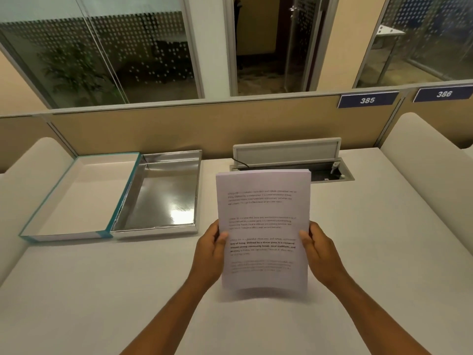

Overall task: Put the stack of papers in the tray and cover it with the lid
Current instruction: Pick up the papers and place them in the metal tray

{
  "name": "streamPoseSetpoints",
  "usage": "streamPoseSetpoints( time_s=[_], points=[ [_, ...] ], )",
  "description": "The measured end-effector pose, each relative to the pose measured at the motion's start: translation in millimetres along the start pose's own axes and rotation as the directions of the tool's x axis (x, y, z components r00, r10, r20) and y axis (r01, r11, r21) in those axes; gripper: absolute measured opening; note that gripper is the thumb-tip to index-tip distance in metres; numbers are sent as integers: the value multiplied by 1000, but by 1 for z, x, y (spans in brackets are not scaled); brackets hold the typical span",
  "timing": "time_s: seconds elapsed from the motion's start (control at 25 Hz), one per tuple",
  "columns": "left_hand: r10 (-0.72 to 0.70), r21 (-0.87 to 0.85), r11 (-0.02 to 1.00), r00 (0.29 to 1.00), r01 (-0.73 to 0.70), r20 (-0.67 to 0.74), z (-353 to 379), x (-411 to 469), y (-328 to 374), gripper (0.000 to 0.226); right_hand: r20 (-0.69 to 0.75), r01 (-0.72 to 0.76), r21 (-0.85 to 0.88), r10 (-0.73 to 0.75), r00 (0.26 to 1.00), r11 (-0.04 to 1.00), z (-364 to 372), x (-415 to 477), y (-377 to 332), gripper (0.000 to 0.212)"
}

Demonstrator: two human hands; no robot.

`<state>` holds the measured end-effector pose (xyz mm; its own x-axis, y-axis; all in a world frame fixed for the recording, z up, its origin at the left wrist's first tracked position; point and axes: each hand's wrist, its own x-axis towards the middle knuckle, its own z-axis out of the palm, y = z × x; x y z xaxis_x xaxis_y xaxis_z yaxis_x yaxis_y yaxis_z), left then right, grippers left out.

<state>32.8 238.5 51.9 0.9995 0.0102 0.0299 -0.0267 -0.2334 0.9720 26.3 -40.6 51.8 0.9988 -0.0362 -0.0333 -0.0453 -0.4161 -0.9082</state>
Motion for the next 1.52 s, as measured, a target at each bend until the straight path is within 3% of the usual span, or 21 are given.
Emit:
streamPoseSetpoints(
  time_s=[0.12,0.24,0.32,0.56,0.76,1.0,1.24,1.36,1.52],
  points=[
    [-191,-62,980,981,191,12,-41,20,4,35,37,-75,13,75,997,997,33,27,-22,19],
    [-430,-106,896,902,432,45,-90,42,-1,33,84,-153,5,152,985,988,76,51,-47,23],
    [-494,-100,864,869,493,10,-124,55,-8,30,123,-190,-6,189,974,982,109,66,-63,27],
    [-506,-51,862,855,504,-110,-219,119,-28,22,136,-244,14,240,961,970,210,132,-120,28],
    [-518,21,829,781,559,-348,-259,195,-30,11,146,-305,-47,308,940,951,273,200,-157,34],
    [-600,3,769,723,639,-344,-282,252,-63,16,112,-370,-210,398,911,905,320,267,-153,37],
    [-461,308,764,813,568,-356,-278,274,-96,3,72,-332,-454,405,911,827,355,291,-137,22],
    [-443,346,747,813,568,-377,-278,272,-107,3,16,-314,-549,386,922,775,364,294,-134,19],
    [-430,428,727,842,536,-325,-273,268,-112,22,10,-319,-590,402,916,742,367,295,-136,24]
  ],
)
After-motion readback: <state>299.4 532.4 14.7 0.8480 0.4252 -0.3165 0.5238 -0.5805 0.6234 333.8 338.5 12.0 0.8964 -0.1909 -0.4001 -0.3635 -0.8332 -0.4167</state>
